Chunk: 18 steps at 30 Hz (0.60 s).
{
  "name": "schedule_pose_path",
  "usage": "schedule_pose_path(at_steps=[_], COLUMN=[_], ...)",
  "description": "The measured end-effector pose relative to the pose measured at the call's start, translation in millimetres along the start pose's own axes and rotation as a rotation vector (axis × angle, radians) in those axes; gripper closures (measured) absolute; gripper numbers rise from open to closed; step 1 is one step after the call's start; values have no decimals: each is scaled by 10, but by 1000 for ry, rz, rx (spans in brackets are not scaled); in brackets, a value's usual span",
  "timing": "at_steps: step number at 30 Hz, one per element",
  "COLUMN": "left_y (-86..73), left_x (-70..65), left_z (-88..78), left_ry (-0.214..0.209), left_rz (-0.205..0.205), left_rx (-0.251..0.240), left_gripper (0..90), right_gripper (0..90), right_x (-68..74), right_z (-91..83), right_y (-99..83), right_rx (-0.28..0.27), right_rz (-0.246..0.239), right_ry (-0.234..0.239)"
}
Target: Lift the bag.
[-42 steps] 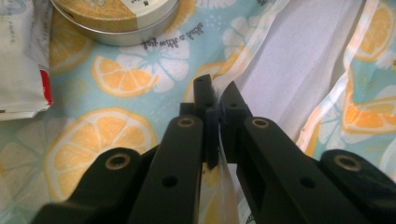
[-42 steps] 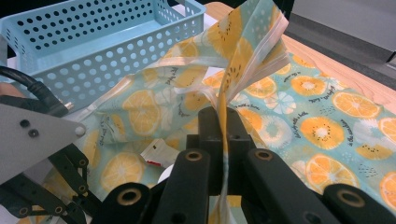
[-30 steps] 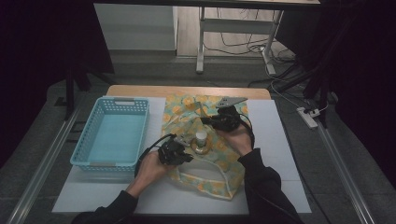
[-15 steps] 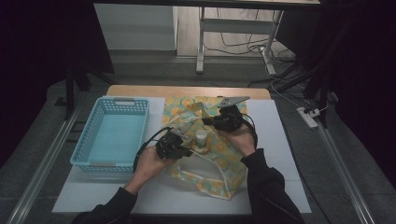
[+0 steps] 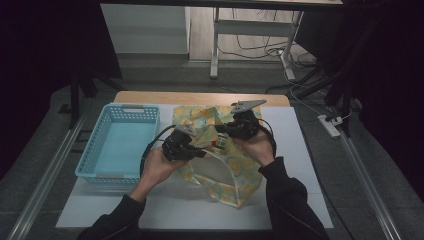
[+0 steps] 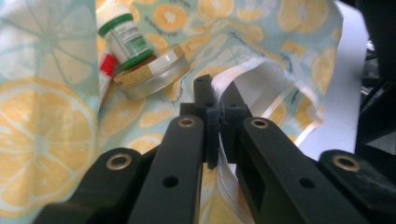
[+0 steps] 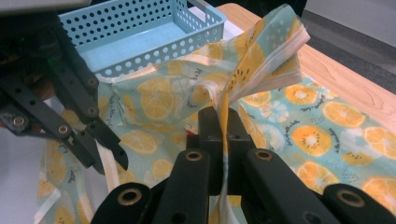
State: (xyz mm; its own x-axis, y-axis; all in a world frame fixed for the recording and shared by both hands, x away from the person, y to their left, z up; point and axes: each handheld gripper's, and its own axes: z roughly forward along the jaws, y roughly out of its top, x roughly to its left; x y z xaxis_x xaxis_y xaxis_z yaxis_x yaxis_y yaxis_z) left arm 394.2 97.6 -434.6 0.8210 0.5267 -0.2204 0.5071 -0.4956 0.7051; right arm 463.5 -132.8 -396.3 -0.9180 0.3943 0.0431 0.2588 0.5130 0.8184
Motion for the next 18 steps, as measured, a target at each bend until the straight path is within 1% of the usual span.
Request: schedule_pose_path(at_steps=[5, 9, 18], left_y=[91, 159, 317], left_x=[7, 12, 50], left_z=[-115, -175, -321], left_ry=[13, 18, 27], left_rz=[12, 20, 20], left_rx=[-15, -23, -61], left_gripper=[897, 896, 896], right_gripper=[894, 894, 894], right_x=[56, 95, 130], right_z=[-44, -74, -157], right_y=[77, 123, 214], right_rx=[4, 15, 23], right_rz=[-22, -37, -51], right_ry=[-6, -10, -11])
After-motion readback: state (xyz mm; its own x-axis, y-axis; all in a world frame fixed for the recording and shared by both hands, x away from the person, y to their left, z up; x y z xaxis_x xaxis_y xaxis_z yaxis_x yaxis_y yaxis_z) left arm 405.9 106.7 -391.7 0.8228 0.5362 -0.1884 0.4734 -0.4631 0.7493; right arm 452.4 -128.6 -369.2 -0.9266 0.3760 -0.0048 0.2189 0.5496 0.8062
